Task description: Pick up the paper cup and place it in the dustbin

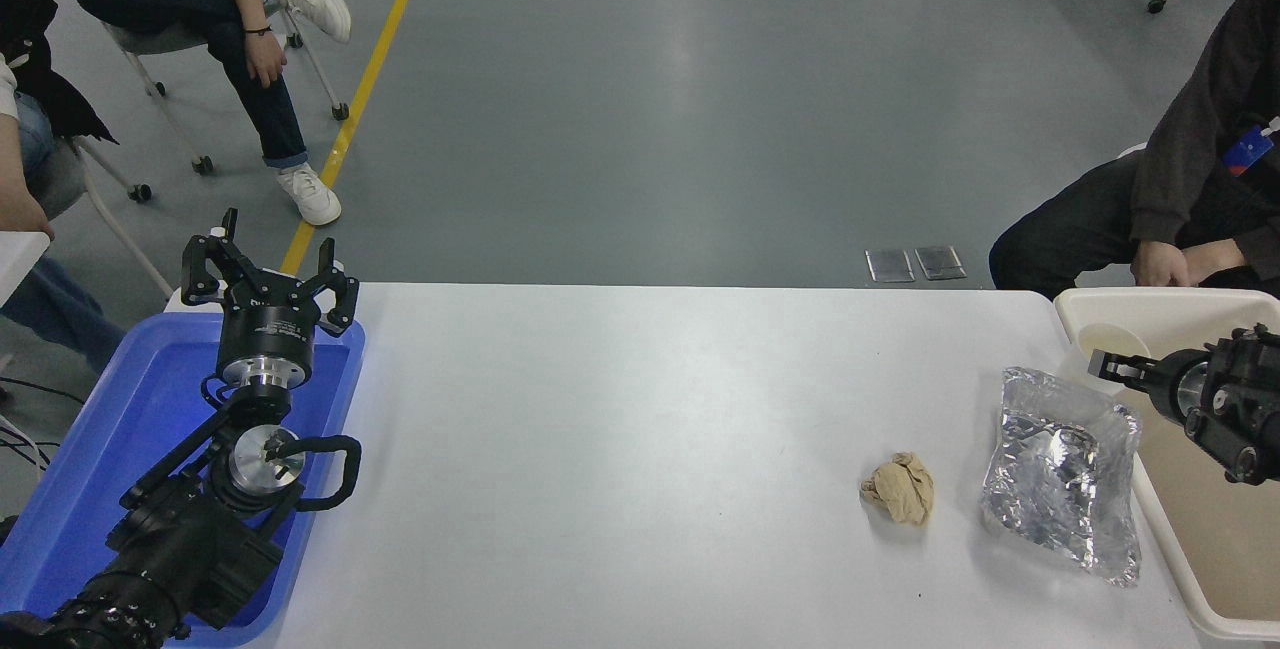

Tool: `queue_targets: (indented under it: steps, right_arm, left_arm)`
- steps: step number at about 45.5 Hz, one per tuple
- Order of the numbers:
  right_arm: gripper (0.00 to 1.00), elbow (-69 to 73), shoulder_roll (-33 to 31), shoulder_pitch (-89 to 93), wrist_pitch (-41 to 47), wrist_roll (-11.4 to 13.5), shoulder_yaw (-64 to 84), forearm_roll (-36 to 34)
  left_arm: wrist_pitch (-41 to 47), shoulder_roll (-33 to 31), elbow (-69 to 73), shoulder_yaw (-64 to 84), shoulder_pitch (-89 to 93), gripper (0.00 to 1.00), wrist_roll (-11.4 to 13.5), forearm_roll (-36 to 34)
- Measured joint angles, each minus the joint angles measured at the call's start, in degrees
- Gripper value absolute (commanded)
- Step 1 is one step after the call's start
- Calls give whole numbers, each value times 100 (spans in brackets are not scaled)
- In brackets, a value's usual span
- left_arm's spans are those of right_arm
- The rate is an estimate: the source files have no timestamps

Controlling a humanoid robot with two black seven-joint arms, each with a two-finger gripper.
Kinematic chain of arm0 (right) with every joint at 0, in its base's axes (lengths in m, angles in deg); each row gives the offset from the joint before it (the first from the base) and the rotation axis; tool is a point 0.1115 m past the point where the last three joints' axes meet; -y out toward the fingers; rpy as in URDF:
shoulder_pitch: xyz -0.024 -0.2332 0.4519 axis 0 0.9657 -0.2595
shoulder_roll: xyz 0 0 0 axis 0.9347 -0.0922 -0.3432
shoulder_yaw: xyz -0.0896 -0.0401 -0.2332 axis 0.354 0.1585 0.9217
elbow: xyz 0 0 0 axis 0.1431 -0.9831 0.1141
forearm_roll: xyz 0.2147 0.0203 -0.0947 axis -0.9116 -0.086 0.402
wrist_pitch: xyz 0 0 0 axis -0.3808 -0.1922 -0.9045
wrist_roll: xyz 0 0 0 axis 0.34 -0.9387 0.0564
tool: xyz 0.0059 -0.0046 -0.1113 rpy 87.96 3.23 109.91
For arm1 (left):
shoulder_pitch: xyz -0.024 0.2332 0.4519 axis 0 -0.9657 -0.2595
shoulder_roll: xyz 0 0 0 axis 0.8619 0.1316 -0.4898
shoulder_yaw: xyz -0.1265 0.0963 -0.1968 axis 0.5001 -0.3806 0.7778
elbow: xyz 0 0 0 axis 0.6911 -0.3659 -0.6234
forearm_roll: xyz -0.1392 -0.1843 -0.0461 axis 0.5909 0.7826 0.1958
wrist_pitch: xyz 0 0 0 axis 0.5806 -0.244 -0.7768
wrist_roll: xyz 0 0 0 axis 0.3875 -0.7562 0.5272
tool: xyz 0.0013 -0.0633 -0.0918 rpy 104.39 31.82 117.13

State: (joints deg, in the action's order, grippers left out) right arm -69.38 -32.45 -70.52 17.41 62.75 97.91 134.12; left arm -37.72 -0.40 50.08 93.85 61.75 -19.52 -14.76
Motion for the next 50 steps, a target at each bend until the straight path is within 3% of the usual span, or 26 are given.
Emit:
queue_targets:
  steps: [26,39,50]
  right_arm:
    - [0,735,-277,-800,331,-16,15,-7]
    - [0,2240,-1087,-2832,1161,-8,953,-6]
    - [0,3209,-1352,-4763,2113,-16,1938,-14]
  left_arm:
    - [0,0,0,-2,2,99,0,0]
    - [0,0,-2,-5,2,99,0,0]
    - [0,0,-4,-5,-2,99,-8,-7]
